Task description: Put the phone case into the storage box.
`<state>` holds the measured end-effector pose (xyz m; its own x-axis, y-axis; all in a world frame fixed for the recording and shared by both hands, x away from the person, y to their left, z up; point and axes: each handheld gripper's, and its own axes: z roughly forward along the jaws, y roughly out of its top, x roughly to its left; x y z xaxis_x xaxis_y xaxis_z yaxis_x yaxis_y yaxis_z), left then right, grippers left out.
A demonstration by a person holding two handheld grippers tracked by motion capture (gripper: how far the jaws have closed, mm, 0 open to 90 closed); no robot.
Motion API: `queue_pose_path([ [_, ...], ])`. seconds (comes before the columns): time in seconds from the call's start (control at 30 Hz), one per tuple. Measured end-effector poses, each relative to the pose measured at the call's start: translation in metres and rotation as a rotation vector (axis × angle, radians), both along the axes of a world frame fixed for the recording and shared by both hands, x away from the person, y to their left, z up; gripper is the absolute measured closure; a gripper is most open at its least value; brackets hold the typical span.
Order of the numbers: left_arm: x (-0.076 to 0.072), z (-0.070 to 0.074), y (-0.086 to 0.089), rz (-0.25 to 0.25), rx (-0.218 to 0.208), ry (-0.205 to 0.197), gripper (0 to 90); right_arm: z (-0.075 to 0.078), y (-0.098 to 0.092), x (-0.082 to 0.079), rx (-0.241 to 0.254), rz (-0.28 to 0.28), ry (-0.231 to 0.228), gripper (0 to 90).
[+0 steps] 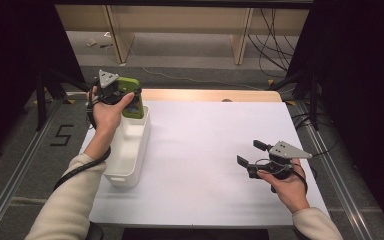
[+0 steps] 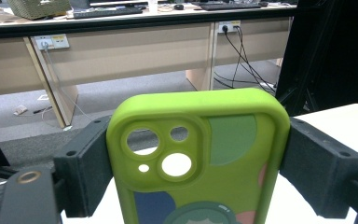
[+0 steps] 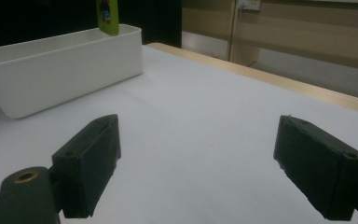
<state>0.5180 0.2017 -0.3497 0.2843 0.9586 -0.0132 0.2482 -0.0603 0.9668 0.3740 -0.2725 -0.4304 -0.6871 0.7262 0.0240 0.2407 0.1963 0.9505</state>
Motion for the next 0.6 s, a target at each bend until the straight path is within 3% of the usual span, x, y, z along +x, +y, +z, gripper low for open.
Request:
queue_pose_path([
  [0.6, 0.0040, -0.0031, -0.0010, 0.000, 0.003, 0.011, 15.6, 0.0001, -0.0002, -0.0001, -0.001, 0.000, -0.001, 15.7],
])
